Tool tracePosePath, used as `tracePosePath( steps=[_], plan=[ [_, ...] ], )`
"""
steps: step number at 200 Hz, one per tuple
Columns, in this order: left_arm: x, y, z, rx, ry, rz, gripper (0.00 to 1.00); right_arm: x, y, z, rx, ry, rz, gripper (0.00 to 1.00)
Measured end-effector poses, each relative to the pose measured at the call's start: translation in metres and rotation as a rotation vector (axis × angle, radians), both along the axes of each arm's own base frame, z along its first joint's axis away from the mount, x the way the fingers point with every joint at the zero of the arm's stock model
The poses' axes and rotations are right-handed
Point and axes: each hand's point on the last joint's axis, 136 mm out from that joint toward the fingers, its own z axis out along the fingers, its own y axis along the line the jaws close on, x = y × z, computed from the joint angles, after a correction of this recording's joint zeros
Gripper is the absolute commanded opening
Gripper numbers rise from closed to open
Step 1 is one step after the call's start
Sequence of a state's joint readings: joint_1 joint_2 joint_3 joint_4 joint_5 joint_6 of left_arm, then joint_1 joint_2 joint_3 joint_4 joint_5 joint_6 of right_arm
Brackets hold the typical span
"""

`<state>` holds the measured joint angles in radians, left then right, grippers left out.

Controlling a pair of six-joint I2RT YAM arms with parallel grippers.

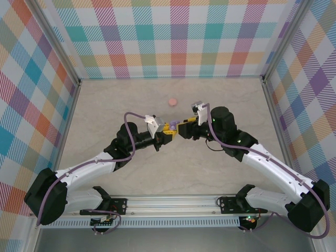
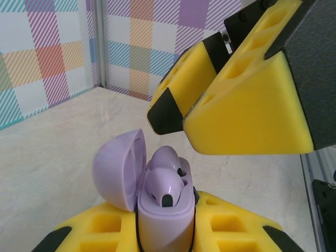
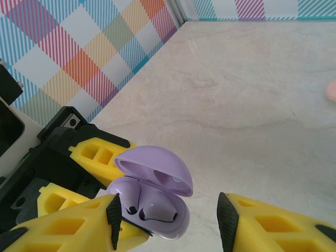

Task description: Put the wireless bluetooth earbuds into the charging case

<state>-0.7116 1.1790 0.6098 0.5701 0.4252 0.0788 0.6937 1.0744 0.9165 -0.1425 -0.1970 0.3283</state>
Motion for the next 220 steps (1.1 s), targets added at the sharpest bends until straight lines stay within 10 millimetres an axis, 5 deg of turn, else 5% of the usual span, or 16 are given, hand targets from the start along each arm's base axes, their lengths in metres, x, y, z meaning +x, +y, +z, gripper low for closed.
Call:
tracePosePath(
  steps=[77, 132, 220],
  plan=[
    [0.005, 0.001, -0.007, 0.022, 0.023, 0.026, 0.21, 0.01, -0.013, -0.013, -0.053, 0.026, -0.094, 0.53],
    [0.0, -0.001, -0.008, 0.024, 0.029, -0.006, 0.21, 0.027, -0.029, -0.043, -0.119, 0.129, -0.176, 0.38],
    [-0.022, -0.01, -0.007, 0.011, 0.041, -0.145, 0.21, 0.03, -0.039, -0.048, -0.057, 0.185, -0.107, 0.29]
  ],
)
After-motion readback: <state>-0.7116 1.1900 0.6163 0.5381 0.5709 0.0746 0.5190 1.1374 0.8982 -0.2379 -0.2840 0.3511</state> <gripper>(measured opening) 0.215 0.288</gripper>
